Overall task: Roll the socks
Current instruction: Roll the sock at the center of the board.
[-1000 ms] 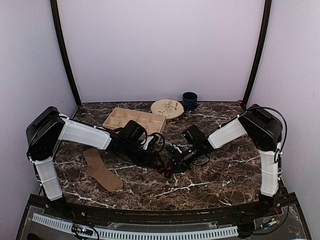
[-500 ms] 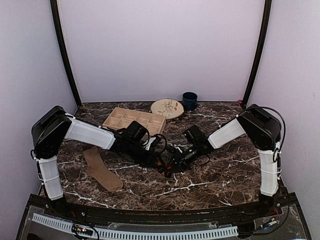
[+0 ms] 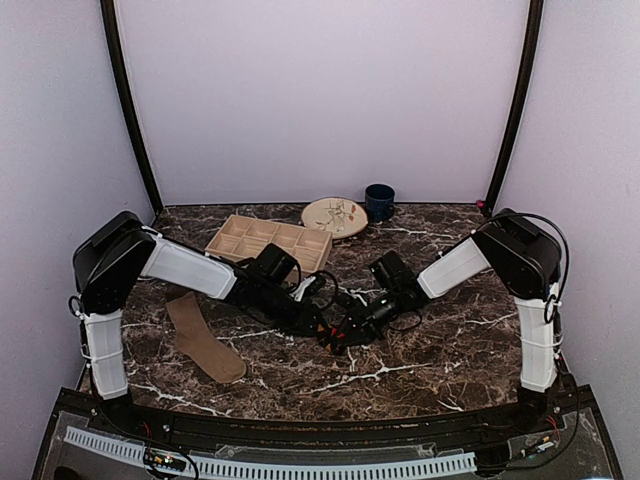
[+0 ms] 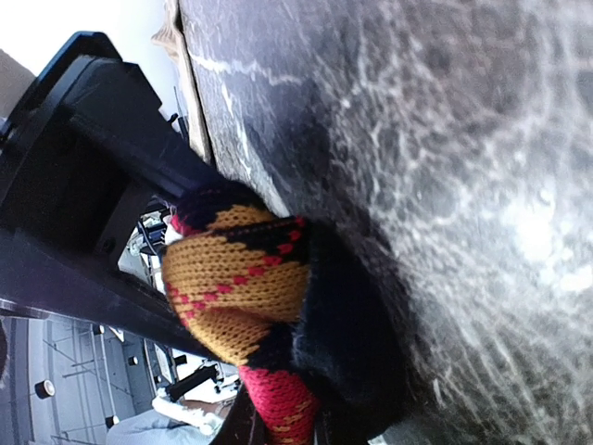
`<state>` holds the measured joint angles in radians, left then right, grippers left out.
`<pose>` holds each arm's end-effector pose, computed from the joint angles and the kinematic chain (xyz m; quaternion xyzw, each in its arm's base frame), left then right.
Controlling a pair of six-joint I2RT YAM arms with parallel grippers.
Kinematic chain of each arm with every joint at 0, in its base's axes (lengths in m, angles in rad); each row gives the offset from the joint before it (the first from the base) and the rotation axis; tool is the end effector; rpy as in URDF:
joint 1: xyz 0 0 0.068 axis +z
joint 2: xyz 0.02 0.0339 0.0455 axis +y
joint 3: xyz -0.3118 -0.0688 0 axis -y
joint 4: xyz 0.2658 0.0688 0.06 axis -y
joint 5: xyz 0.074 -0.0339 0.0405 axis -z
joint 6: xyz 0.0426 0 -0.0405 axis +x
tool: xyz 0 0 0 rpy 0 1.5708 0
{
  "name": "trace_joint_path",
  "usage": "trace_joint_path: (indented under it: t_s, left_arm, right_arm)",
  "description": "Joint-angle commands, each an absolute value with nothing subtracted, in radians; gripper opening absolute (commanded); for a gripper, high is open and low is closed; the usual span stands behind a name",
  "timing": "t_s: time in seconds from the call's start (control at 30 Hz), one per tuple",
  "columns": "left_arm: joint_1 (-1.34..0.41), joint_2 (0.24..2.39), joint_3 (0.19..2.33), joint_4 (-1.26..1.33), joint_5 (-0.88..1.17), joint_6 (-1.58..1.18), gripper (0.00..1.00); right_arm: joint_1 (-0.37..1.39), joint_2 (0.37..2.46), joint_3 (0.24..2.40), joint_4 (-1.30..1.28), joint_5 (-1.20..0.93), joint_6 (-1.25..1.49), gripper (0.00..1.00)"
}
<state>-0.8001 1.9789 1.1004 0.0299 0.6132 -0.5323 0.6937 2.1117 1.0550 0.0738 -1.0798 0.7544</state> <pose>0.2830 -0.3267 0.1517 0.2247 0.8697 -0.4301 0.0903 0.2956 0.2947 0.1006 0.1240 -0.8251 -0.5332 0.1397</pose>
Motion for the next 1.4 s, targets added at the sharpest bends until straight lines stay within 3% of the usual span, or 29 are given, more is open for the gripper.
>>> trace_joint_path:
  t_s: [0.0, 0.13, 0.3, 0.6, 1.37]
  left_arm:
    - [-0.828, 2.032, 1.104, 0.013, 0.733, -0.531, 0.22]
    - [-0.828, 2.055, 1.114, 0.015, 0.773, -0.535, 0.0]
    - [-0.827, 2.068, 1.122, 0.011, 0.768, -0.541, 0.0]
    - [-0.827, 2.078, 1.159, -0.093, 0.641, -0.528, 0.0]
    - [-0.812, 2.093, 1.224, -0.225, 0.569, -0.508, 0.0]
  right_arm:
    - [0.678, 2.152, 1.036, 0.115, -0.997, 0.77, 0.07]
    - [0.676, 2.151, 1.032, 0.117, -0.996, 0.769, 0.07]
    - [0.672, 2.147, 1.032, 0.089, -0.982, 0.744, 0.12]
    - [0.661, 2.085, 1.06, -0.127, -0.841, 0.57, 0.35]
    - [0.656, 1.825, 0.986, -0.234, -0.517, 0.443, 0.43]
